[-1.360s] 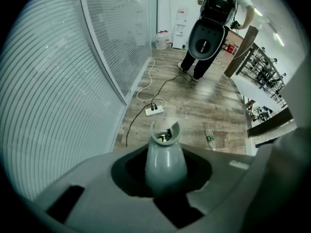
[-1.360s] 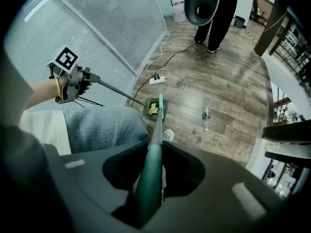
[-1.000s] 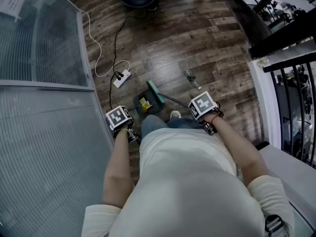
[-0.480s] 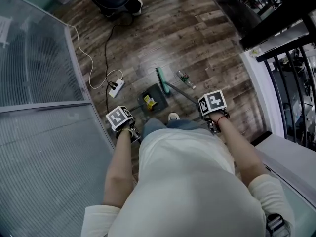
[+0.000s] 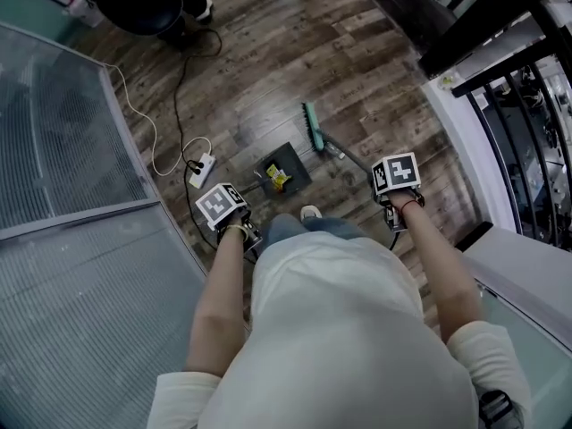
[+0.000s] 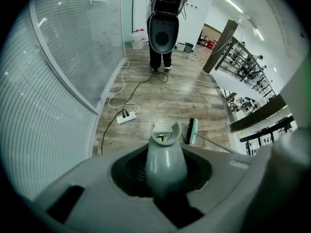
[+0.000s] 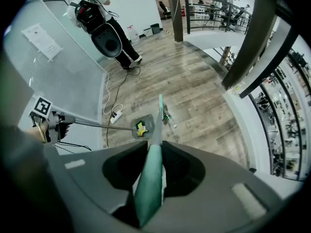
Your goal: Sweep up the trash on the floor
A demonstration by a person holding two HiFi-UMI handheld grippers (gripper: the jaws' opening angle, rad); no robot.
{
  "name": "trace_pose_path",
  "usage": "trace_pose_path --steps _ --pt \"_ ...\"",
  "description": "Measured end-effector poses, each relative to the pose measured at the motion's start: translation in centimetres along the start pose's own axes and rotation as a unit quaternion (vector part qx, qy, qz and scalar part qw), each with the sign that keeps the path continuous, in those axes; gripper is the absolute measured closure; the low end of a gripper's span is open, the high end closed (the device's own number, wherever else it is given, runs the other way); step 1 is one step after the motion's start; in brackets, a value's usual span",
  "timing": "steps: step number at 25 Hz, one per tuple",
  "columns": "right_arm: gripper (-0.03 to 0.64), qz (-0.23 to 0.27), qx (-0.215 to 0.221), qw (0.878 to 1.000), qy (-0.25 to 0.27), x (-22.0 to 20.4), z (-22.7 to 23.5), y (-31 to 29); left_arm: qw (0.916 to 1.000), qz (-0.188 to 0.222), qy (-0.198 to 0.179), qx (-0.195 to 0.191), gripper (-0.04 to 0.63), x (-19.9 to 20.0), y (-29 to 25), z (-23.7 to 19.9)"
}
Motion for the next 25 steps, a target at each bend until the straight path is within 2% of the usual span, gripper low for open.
trace_pose_path --steps 8,18,21,25 --pt "0.515 0.014 -0.032 0.999 -0.039 2.5 2.9 -1.1 0.9997 -0.004 -0.023 -0.003 0.506 1.6 -1.0 3.1" --pt "0.515 0.042 -0.005 0.992 -0.115 6.0 4.1 -0.7 0.9997 -0.01 -0.021 0.006 0.506 2.9 -2.0 4.1" --pt "0.515 0.047 -0.016 0.994 -0.103 6.5 4.6 -0.9 0.9997 -0.011 -0.02 0.008 0.506 3.2 -2.2 4.2" --pt "0.515 0.041 -0.068 0.996 -0.049 6.9 3.9 -1.9 0.9997 -0.013 -0.02 0.01 0.506 3.4 -2.2 4.3"
Point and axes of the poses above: the fingertips, and each gripper's own axes: y backward along the fingers, z to its right, x out of its top, the point moved 9 cm from there along y, backward along the fingers, and after that the axes turned 15 degrees about -y, right-handed, at the moved point
